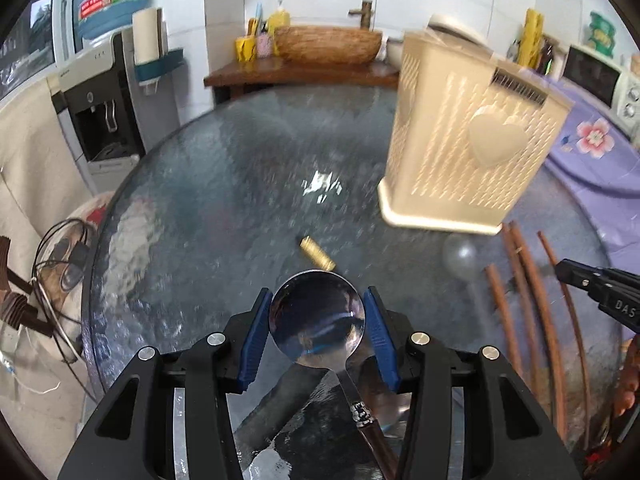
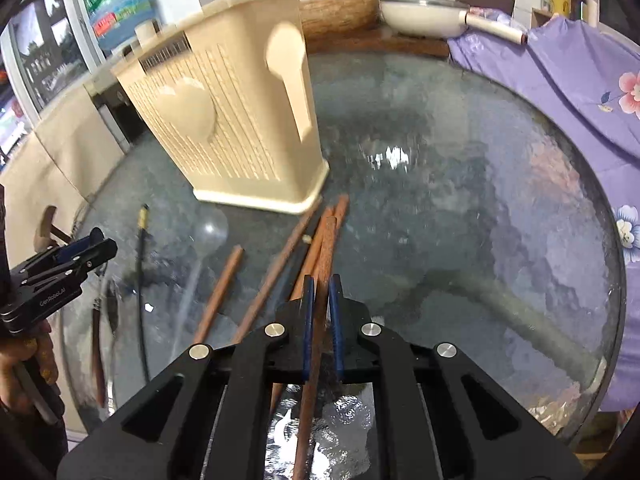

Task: Organize utensils
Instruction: 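Lift the spoon and chopstick and carry both over the cream holder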

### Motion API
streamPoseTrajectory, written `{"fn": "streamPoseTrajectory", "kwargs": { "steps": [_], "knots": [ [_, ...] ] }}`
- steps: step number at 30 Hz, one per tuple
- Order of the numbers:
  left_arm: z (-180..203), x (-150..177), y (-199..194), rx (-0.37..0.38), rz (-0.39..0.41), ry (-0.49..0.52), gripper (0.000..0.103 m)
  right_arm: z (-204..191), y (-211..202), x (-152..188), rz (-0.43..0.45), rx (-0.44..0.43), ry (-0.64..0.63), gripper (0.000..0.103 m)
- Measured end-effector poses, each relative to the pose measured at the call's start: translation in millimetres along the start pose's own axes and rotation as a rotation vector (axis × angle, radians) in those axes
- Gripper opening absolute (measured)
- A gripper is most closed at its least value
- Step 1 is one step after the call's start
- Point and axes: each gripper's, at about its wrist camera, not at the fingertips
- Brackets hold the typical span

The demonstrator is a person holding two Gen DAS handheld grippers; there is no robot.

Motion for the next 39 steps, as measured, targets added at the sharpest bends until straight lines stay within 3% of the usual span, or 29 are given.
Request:
{"fn": "streamPoseTrajectory", "kwargs": {
  "steps": [7,14,31,39],
  "knots": [
    [8,-17,-47,0.06,0.151,0.021,0.045,-7,-53,-19,0.177,-0.063,-0.026,0.008],
    [15,-22,-72,0.094,0.224,0.03,0.045,-24,-99,-29,0.306,-0.103,-0.082,0.008],
    [16,-35,-103,0.143,0.308,0.038,0.045,-36,-138,-34,0.368,-0.165,-0.111,0.008],
    [20,-54,-113,0.18,0.331,0.046,0.045,-44,-154,-54,0.388,-0.214,-0.132,0.008]
  ]
}}
Point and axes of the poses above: each gripper's, at about its wrist camera, not at the fingertips, and y roughly the way its jaws point, z to its right, x to its underside, and after that the axes turned 4 degrees about -x, right-handed
